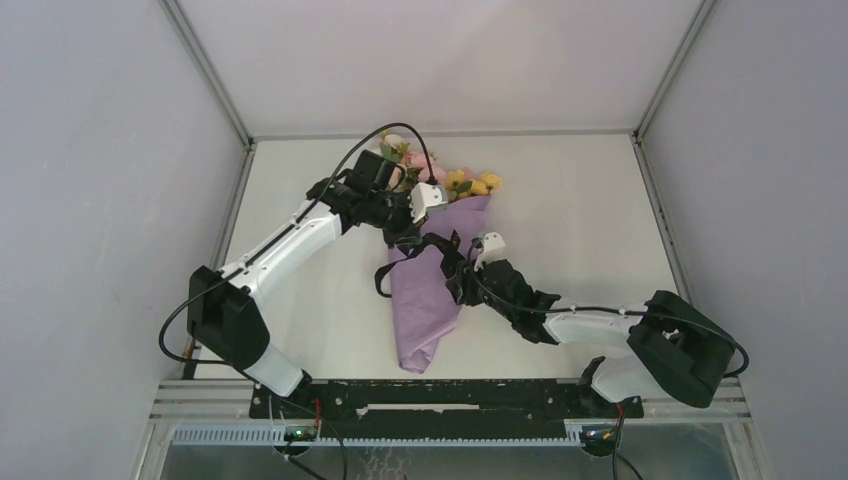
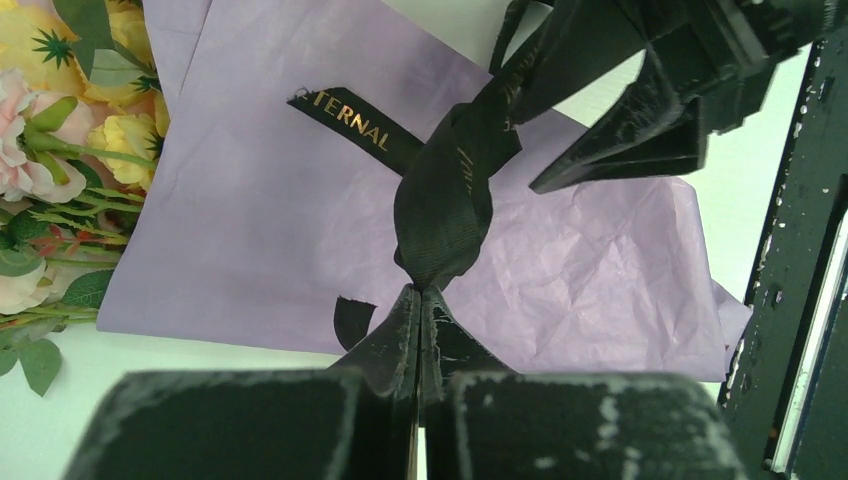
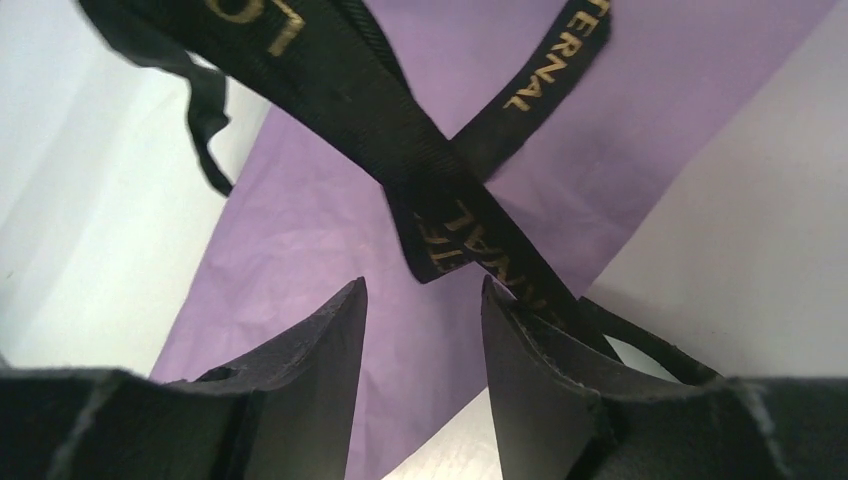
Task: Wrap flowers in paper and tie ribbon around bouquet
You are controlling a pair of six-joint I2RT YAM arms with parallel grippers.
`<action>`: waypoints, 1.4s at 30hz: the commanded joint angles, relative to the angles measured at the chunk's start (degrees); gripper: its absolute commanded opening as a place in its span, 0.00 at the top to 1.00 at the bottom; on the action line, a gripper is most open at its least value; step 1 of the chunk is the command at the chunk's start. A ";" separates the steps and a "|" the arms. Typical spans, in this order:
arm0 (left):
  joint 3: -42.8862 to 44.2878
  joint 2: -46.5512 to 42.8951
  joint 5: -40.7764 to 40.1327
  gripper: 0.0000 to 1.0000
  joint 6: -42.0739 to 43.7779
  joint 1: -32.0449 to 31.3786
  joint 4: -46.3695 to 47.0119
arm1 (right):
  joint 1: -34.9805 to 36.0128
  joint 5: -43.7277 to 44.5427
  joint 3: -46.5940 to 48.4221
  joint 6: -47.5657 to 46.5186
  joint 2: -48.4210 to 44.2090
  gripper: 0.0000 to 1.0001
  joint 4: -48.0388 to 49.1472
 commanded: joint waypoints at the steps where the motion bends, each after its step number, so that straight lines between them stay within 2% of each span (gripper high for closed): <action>1: -0.68 -0.10 0.66 1.00 -0.81 -0.35 1.37 | -2.05 3.86 1.26 -0.26 2.58 0.45 5.10; 11: 0.13 1.68 0.65 1.00 -1.15 -0.29 1.45 | -5.68 0.21 5.56 -0.59 8.91 0.43 11.26; 15: 0.11 2.24 0.45 1.00 -1.27 -0.34 1.62 | -7.14 -1.60 6.42 1.93 11.61 0.43 13.38; 17: 0.07 2.32 0.18 1.00 -1.22 -0.35 1.79 | -7.87 -2.30 7.17 2.59 13.19 0.45 14.00; 18: -0.07 2.31 -0.01 1.00 -1.14 -0.28 1.87 | -8.45 -2.67 7.97 2.84 14.04 0.50 13.81; 19: -0.21 2.35 -0.35 1.00 -1.09 -0.34 2.03 | -8.91 -3.23 8.51 3.32 14.83 0.60 13.27; 20: -0.44 2.25 -0.85 1.00 -0.97 -0.31 2.25 | -9.59 -4.30 8.86 3.79 15.41 0.75 12.79; 22: -0.64 2.42 -3.00 1.00 -0.22 -0.28 2.46 | -10.71 -6.56 8.92 4.41 15.30 0.97 11.32; 23: -0.52 2.59 -4.31 1.00 0.30 -0.14 2.43 | -10.97 -7.22 8.92 4.34 14.70 1.00 9.95; 27: 0.57 4.29 -9.71 1.00 3.18 0.18 2.22 | -12.50 -12.94 8.91 2.30 12.52 1.00 3.87; 29: 1.21 5.62 -10.70 0.90 5.44 0.18 0.88 | -13.86 -18.05 8.92 1.90 13.02 1.00 2.40; 33: 4.49 9.19 -11.37 0.56 12.70 0.49 -7.03 | -16.11 -23.81 8.92 1.58 15.22 1.00 2.11; 34: 5.31 10.04 -11.83 0.52 14.50 0.94 -9.04 | -16.60 -24.59 8.92 1.59 15.64 1.00 2.08; 38: 7.32 10.31 -12.07 0.46 19.23 4.68 -11.95 | -17.63 -25.92 8.91 1.37 16.35 1.00 1.72; 42: 5.64 10.85 -10.59 0.31 27.66 6.02 -14.27 | -17.85 -26.59 8.92 0.86 16.46 1.00 1.98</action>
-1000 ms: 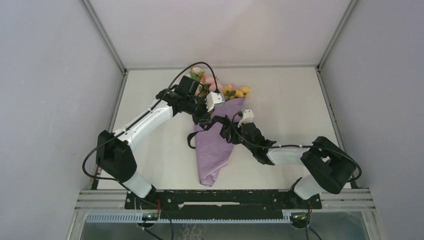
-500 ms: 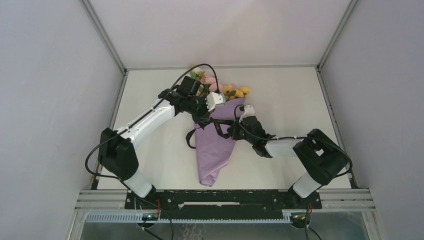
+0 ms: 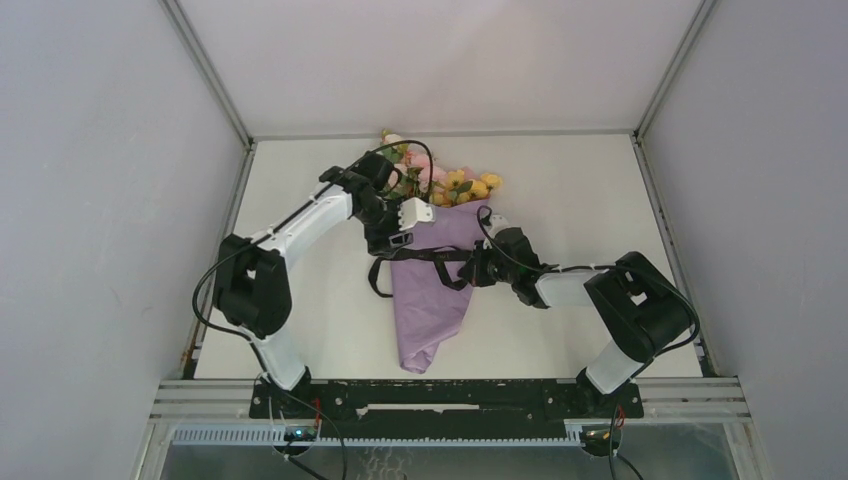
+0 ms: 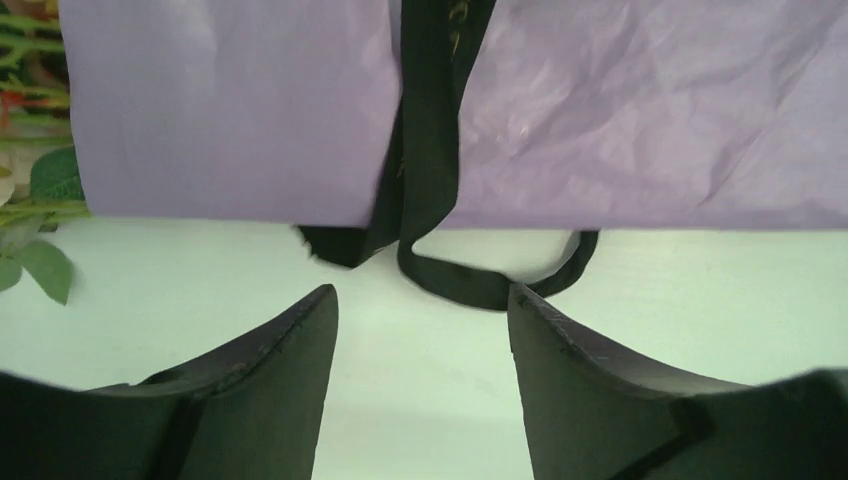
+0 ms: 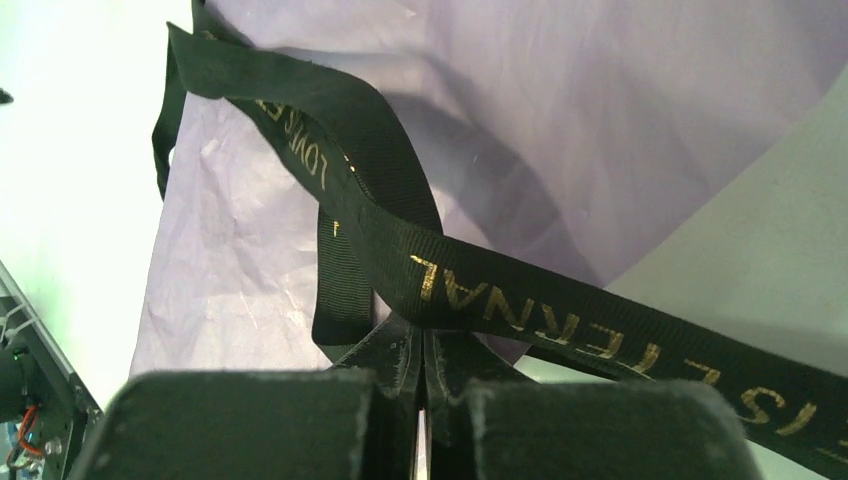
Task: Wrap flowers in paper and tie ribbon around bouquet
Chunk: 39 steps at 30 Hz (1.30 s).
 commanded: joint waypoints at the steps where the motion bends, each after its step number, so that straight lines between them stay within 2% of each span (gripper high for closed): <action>1: 0.93 -0.32 0.71 0.31 11.47 1.23 -3.17 | -0.32 -2.49 1.73 -1.77 -0.02 1.00 0.96; 2: 0.24 0.20 0.46 0.31 11.69 1.05 -1.79 | -0.36 -2.50 1.73 -1.77 -0.02 1.00 0.93; 5: 2.33 3.42 -2.01 0.41 9.26 1.00 1.81 | -0.49 -2.50 1.73 -1.72 -0.41 1.00 0.27; 10: 8.66 9.60 -3.76 0.41 12.17 4.39 -1.53 | -0.49 -2.35 1.73 -2.39 -1.02 1.00 -0.77; 13: 6.50 10.16 -5.27 0.42 17.24 5.72 -0.43 | -0.54 -2.26 1.73 -2.59 -1.09 1.00 -0.84; 17: 2.13 10.07 -3.98 0.42 22.26 7.20 6.33 | -0.55 -2.90 1.73 -2.27 -0.83 1.00 -0.31; 18: 1.50 10.14 -2.83 0.41 23.19 7.32 6.62 | -0.57 -2.97 1.73 -2.25 -0.76 1.00 -0.35; 22: -0.83 10.53 1.17 0.26 29.65 6.94 4.88 | -0.57 -2.85 1.72 -2.25 -0.95 1.00 -0.93; 28: -3.29 12.39 -3.23 0.24 29.35 5.29 10.02 | -0.40 -2.76 1.73 -2.31 -1.47 1.00 -1.44; 36: -4.80 13.02 -5.96 0.37 29.98 3.35 11.56 | -0.31 -2.24 1.73 -2.90 -2.44 1.00 -2.22; 39: -6.40 12.14 -6.80 0.61 31.16 2.61 11.88 | -0.42 -1.97 1.73 -2.94 -2.86 1.00 -2.22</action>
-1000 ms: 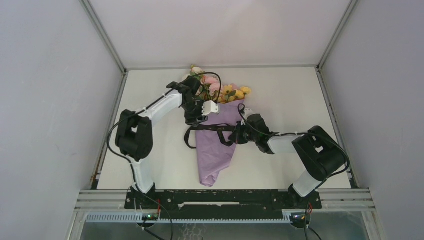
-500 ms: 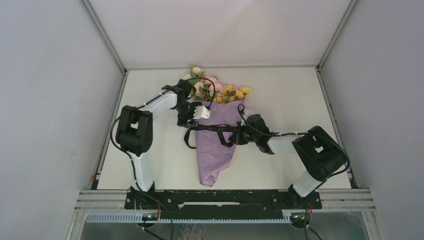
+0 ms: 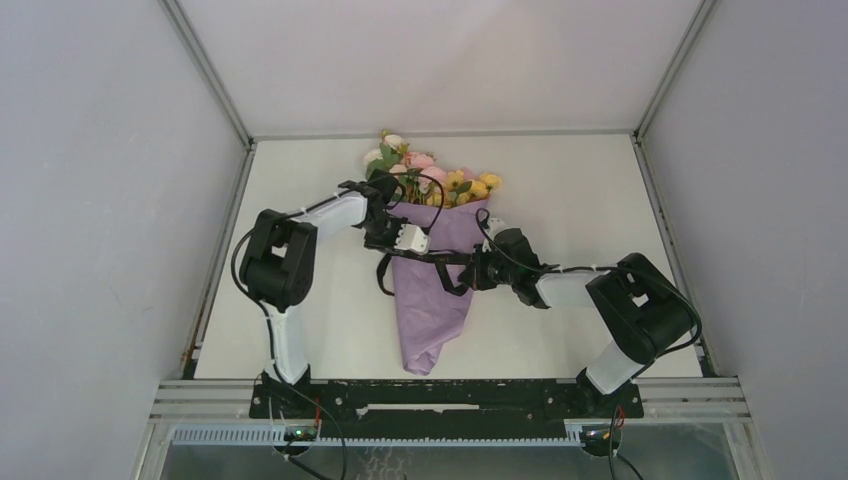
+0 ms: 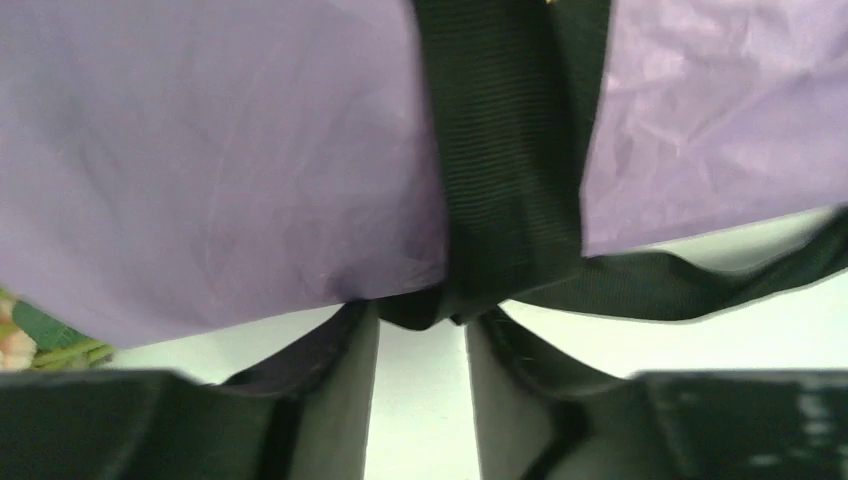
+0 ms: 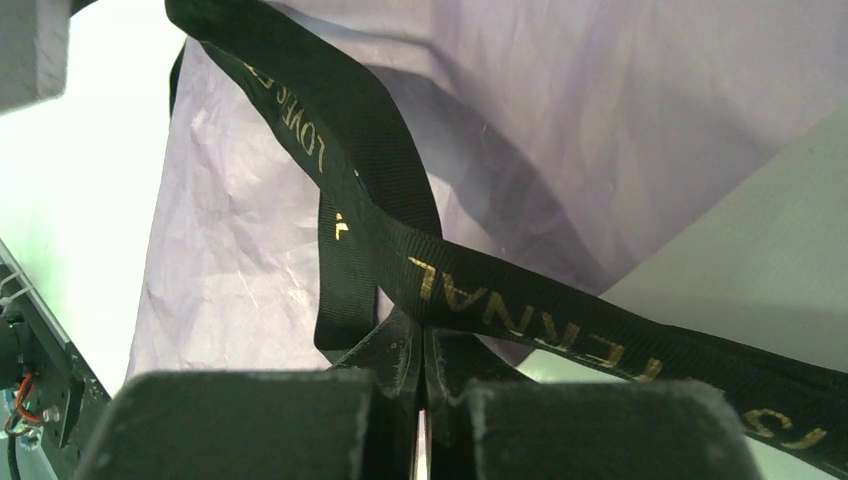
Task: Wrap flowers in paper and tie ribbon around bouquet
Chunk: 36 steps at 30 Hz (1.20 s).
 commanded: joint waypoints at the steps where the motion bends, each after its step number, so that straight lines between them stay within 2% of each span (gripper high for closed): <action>1: -3.15 -0.68 -1.43 0.70 2.67 -1.45 0.65 | -0.03 0.43 1.73 -1.66 -2.57 1.00 0.56; 4: -1.75 0.17 -3.26 0.99 1.74 -1.39 -2.86 | -0.02 0.52 1.73 -2.05 -3.33 1.00 -0.32; 5: -1.82 0.13 -4.77 1.00 1.14 -1.17 -2.82 | -0.01 0.64 1.73 -2.42 -3.61 1.00 -0.79; 8: -2.06 -1.12 -6.28 1.00 -0.54 0.76 -2.70 | -0.31 0.59 1.68 -3.56 -4.65 1.00 -2.33; 13: -1.32 -4.08 -2.73 1.00 -1.79 4.94 -4.37 | -1.26 -1.33 1.73 -4.79 -5.32 1.00 -3.88; 26: -0.71 -5.49 -2.02 1.00 -3.73 10.10 -6.56 | -2.32 -4.71 1.73 -8.09 -6.75 1.00 -8.84; 30: -0.25 -5.78 -4.05 1.00 -7.54 11.81 -2.93 | -2.72 -6.39 1.74 -8.79 -8.38 1.00 -10.22; 33: 1.11 -5.78 -6.25 1.00 -11.30 14.66 0.47 | -3.61 -10.90 2.96 -10.67 -11.74 1.00 -16.36; 36: 1.38 -7.17 -5.03 1.00 -14.55 18.01 0.90 | -3.96 -15.93 5.69 -13.34 -15.07 1.00 -28.37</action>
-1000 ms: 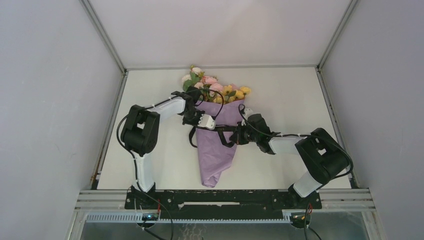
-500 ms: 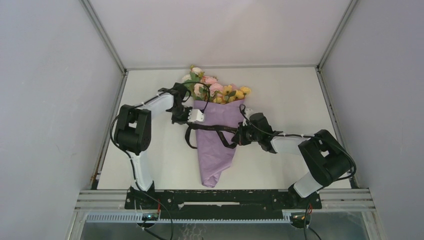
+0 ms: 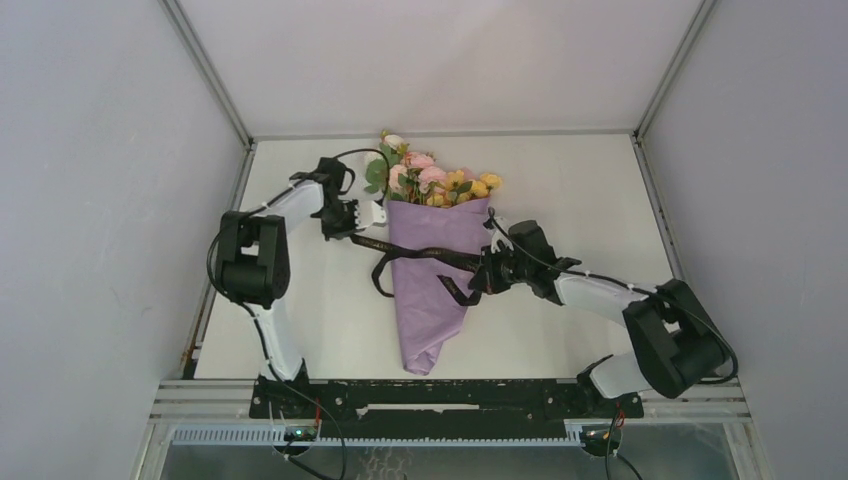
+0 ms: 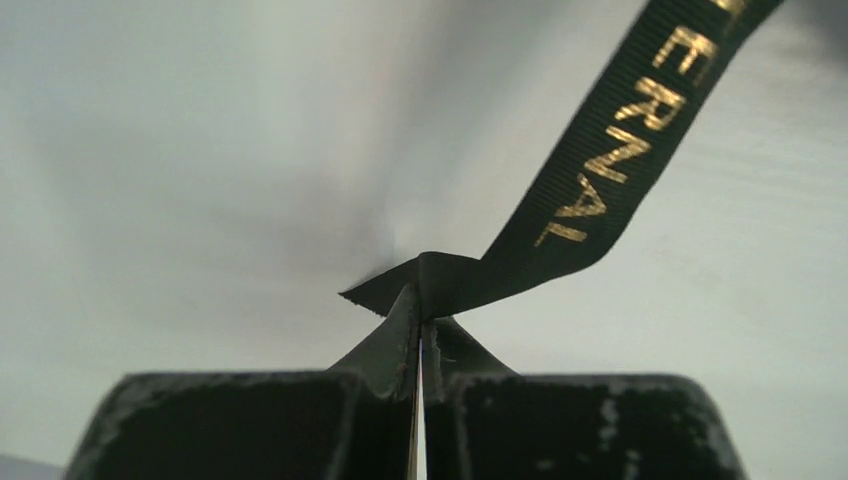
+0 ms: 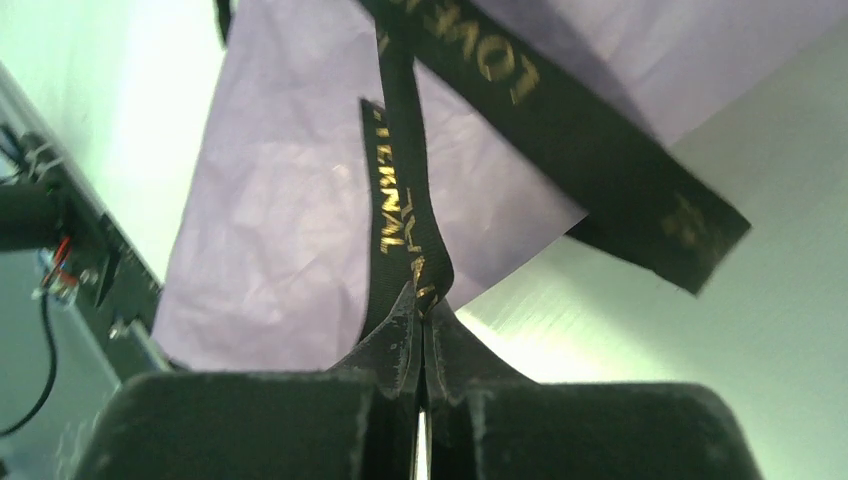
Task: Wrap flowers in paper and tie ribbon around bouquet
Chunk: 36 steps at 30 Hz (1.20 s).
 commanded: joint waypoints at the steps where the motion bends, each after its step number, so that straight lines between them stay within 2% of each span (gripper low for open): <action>1: 0.91 -5.79 -0.13 1.00 -6.41 5.26 3.33 | -1.11 -8.36 5.17 -5.29 -6.14 1.00 -15.78; 4: -4.29 -9.19 -1.59 1.00 -8.71 7.77 7.57 | -5.59 -11.36 5.34 -5.61 -7.79 1.00 -24.92; 7: -9.46 -11.96 -4.82 1.00 -10.20 10.10 9.85 | -16.23 -9.67 1.86 -2.46 -9.79 1.00 -28.84; 11: -15.86 -14.79 -10.15 1.00 -11.65 16.68 13.01 | -39.63 -18.42 -9.35 5.43 -18.04 1.00 -17.19; 15: -20.41 -16.39 -15.37 1.00 -11.55 24.33 17.13 | -59.34 -20.78 -18.56 12.23 -25.73 1.00 -8.18; 18: -22.98 -17.75 -17.37 1.00 -11.36 30.52 23.78 | -69.35 -23.32 -20.44 13.70 -26.19 1.00 -5.92; 22: -22.90 -18.50 -16.05 1.00 -10.10 36.63 25.18 | -77.80 -25.39 -19.19 11.80 -23.88 1.00 -5.86; 25: -23.10 -18.23 -17.48 1.00 -8.82 38.67 26.78 | -80.57 -26.05 -17.97 10.45 -22.70 1.00 -6.67; 28: -22.44 -17.71 -17.48 1.00 -9.12 39.74 27.72 | -79.07 -24.93 -17.11 10.41 -24.41 1.00 -7.56; 33: -19.87 -18.23 -14.82 1.00 -11.24 39.54 25.57 | -68.03 -17.26 -11.33 8.92 -32.78 1.00 -14.62; 36: -17.72 -20.65 -8.30 1.00 -12.29 36.09 14.86 | -55.28 -15.55 -5.02 8.61 -37.48 1.00 -16.55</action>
